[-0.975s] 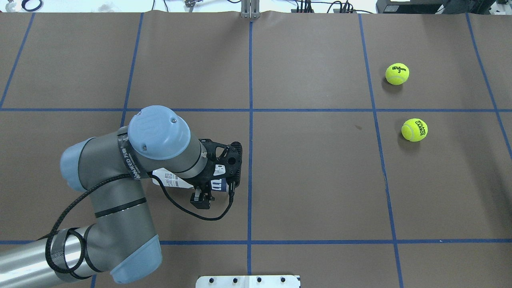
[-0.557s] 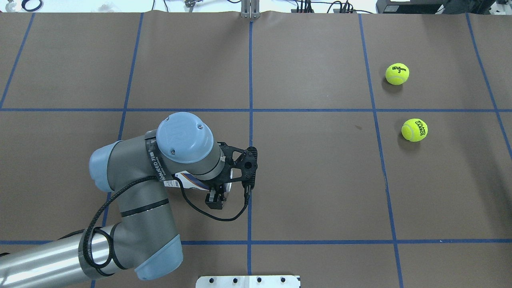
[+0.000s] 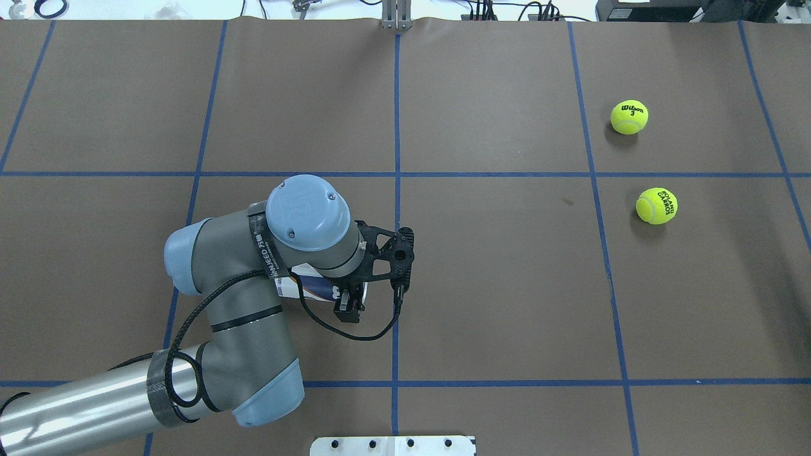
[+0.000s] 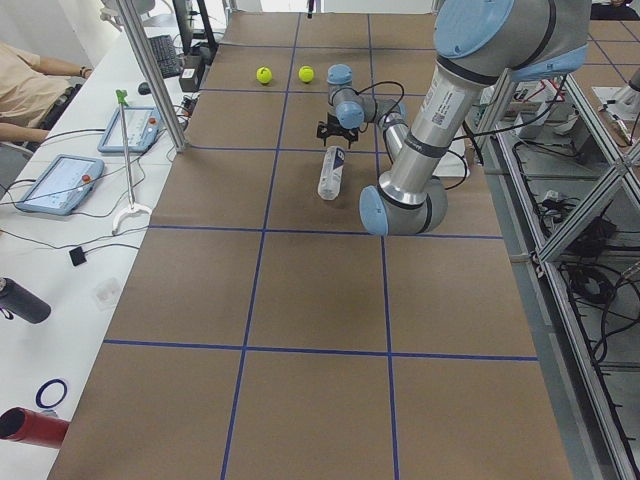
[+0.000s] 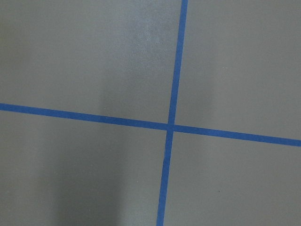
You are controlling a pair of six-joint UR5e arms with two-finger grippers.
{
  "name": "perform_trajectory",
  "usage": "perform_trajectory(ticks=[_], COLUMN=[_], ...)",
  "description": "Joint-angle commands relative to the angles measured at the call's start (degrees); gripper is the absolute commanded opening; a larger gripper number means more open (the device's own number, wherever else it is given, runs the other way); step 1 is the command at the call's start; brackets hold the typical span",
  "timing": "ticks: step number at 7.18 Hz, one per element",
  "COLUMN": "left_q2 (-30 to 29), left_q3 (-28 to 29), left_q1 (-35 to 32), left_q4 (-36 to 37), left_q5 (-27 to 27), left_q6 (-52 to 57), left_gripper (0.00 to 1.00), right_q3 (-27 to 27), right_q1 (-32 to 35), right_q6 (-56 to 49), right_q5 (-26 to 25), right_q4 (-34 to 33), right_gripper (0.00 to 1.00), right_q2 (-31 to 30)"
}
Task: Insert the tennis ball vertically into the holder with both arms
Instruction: 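Close the left gripper around the can's open end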
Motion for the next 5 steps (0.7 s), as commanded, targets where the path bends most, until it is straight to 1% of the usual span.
perform_trajectory(ticks=[1, 2, 3, 4, 5], left_q2=[-0.1, -0.2, -0.6, -0.8, -1.0], left_q3=[0.6, 1.5, 3.5, 7.0, 8.4], left_q1=[-0.1, -0.1, -0.1, -0.1, -0.1], left_q4=[-0.1, -0.3, -3.0, -7.2, -8.9], left_q5=[0.6, 0.6, 0.6, 0.6, 0.6], left_q6=[0.0, 0.0, -0.1, -0.3, -0.6], left_gripper=[1.00, 1.00, 1.00, 1.00, 1.00], right_q3=[0.0, -0.1, -0.1, -0.1, -0.1], right_q1=[0.0, 0.0, 0.0, 0.0, 0.0], right_q6=[0.0, 0.0, 0.0, 0.0, 0.0], right_q5=[-0.1, 0.0, 0.0, 0.0, 0.0], right_q4=[0.0, 0.0, 0.1, 0.1, 0.0], right_gripper=[1.00, 1.00, 0.99, 1.00, 1.00], right_q2=[0.0, 0.0, 0.0, 0.0, 0.0])
